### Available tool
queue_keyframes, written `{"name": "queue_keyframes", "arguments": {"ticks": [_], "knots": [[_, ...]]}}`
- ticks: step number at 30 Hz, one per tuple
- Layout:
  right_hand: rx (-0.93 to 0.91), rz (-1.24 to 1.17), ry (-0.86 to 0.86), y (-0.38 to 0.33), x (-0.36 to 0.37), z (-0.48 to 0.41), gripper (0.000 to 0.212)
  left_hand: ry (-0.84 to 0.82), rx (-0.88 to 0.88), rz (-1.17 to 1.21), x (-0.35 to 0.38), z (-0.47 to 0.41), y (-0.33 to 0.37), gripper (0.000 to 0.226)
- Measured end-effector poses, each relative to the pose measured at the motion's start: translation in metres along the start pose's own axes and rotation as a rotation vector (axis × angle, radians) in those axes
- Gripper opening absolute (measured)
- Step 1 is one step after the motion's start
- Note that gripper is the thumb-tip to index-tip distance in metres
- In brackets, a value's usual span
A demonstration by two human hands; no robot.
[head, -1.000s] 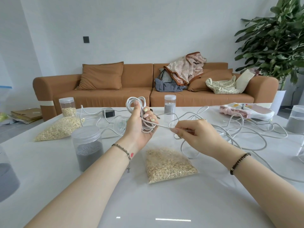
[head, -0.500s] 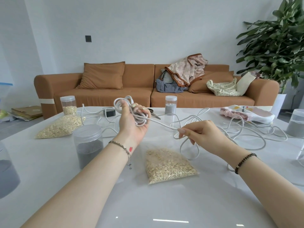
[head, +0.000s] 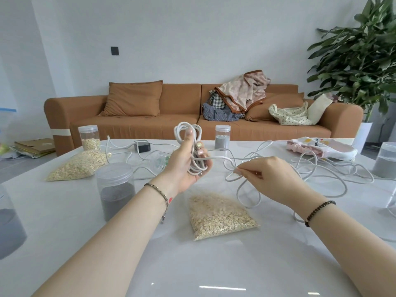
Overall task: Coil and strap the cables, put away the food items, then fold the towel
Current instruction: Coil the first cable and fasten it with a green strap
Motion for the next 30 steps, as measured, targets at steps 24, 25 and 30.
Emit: {"name": "queue_keyframes", "arguments": {"ticks": [24,25,30], "knots": [[-0.249,0.397,0.166,-0.020,-0.008,-0.005,0.023,-0.156,-0.225,-0.515,0.017,0.020,-0.047,0.030],[-0.237,0.387,0.192,-0.020,-0.010,-0.005,0.025,-0.165,-0.234,-0.522,0.018,0.021,-0.047,0.025],[-0.187,0.371,0.295,-0.019,-0.015,-0.003,0.038,-0.139,-0.311,-0.539,0.017,0.029,-0.046,0.009]]}}
Point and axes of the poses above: each hand's wrist, its own z-axis away from the middle knuckle, its own x-axis out of the palm, y = z × x, the point moved 7 cm from there along -z, towards the middle knuckle, and after that the axes turned 2 degrees about y, right-handed, at the moved point
